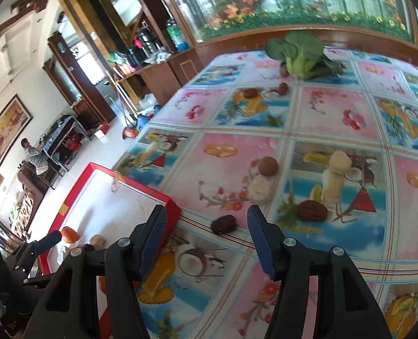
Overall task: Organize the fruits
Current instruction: 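Move both open grippers back over the food on the table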
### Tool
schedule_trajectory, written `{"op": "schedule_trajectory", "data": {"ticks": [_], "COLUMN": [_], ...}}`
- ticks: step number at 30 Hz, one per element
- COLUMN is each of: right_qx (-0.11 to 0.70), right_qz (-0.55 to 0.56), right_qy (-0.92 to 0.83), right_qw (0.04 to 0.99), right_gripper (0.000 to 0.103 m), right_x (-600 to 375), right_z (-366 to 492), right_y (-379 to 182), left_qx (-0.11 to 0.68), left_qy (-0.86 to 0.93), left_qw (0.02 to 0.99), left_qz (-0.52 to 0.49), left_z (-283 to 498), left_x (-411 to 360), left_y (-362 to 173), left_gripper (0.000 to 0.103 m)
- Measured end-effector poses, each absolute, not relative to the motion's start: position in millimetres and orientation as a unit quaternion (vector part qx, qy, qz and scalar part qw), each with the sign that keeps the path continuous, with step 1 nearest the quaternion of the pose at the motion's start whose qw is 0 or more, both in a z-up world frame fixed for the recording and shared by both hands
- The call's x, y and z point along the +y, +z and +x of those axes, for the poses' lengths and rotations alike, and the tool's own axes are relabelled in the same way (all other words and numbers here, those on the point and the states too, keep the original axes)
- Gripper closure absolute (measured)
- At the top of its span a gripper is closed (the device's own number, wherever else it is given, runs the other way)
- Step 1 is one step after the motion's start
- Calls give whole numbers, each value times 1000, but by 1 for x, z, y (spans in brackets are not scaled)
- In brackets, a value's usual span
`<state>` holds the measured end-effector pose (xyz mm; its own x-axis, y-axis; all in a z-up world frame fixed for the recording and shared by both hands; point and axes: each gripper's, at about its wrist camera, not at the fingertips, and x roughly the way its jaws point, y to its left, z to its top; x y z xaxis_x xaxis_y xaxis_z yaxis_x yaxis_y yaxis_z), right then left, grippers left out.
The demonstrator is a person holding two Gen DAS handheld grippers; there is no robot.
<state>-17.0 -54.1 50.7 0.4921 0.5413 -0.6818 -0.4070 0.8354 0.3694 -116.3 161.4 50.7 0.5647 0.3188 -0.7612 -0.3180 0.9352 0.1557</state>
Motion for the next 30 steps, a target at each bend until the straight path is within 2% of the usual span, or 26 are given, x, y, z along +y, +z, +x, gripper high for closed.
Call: {"op": "schedule_trajectory", "data": {"ticks": [30], "right_qx": [449], "right_qz": [93], "right_qy": [256], "right_qw": [851], "right_gripper": [44], "right_x": [-71], "right_z": [-9], "right_y": [42], "left_qx": [421], "left_qy": [166], "left_qw": [891], "left_qz": [26], "left_z": [-108], "left_x": [133], "left_y": [59], "left_gripper": [17]}}
